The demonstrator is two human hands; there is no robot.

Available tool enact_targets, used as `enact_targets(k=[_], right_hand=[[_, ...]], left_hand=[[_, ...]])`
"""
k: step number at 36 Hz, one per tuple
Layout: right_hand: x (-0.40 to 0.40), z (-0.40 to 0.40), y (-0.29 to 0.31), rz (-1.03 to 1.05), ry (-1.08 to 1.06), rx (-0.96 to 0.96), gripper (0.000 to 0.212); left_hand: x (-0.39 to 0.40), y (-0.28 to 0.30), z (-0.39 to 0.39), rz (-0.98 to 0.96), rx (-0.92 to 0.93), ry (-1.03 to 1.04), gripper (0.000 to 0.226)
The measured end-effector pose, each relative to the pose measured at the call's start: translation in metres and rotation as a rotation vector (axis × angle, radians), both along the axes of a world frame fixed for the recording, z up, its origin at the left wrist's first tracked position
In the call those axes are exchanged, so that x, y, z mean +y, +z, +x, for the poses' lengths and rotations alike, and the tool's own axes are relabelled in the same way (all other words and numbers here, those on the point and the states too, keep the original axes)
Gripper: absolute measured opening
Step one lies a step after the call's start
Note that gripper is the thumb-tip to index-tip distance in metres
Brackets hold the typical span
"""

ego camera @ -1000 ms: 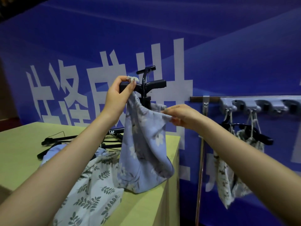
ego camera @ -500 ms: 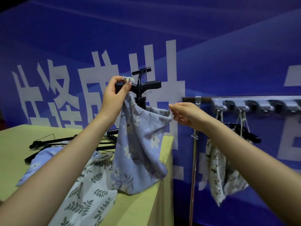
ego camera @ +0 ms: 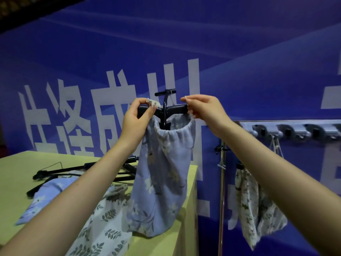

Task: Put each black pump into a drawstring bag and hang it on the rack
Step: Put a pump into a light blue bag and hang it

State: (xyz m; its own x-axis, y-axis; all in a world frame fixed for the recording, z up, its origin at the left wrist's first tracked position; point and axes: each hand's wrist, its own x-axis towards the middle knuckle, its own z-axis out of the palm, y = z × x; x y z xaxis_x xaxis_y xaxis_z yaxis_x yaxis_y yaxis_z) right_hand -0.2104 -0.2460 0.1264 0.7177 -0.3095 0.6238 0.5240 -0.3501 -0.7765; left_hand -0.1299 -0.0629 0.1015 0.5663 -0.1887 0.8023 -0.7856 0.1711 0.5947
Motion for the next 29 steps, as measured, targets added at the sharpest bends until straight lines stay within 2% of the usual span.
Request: enact_targets(k=[4,8,15,20,22,24,26,29], right_hand=[[0.006,0.001,0.006,-0.198,-0.13,0.002,0.023],[0.008,0.0,0.016,-0.23,-0.12,0.041,0.022],[-0.001,0.001,0.014,-0.09,0.064,0.108,0.027],[-0.006,0.009,0.001,0.161,0.107,0.133,0.019],[-0.008,0.012,-0.006,0.288,0.122,0.232,0.016],[-0.01,0.013,-0.014,0.363,0.195,0.352,0.029],[-0.013,0.015,-0.022,0.368,0.205,0.429,0.029],[-0.014,0.016,-0.035,0.289,0.075,0.505,0.013]], left_hand=[[0.002,-0.001,-0.001,0.018,-0.02,-0.007,0.007],[0.004,-0.001,0.0,0.024,-0.007,-0.006,0.007],[0.01,-0.002,0.002,-0.002,0.02,-0.033,0.006],[0.011,-0.005,0.006,-0.041,0.024,-0.031,0.007],[0.011,-0.006,0.006,-0.059,0.029,-0.033,0.007],[0.011,-0.006,0.006,-0.067,0.029,-0.036,0.007],[0.01,-0.007,0.006,-0.065,0.022,-0.035,0.007],[0.01,-0.007,0.006,-0.059,0.013,-0.028,0.006]])
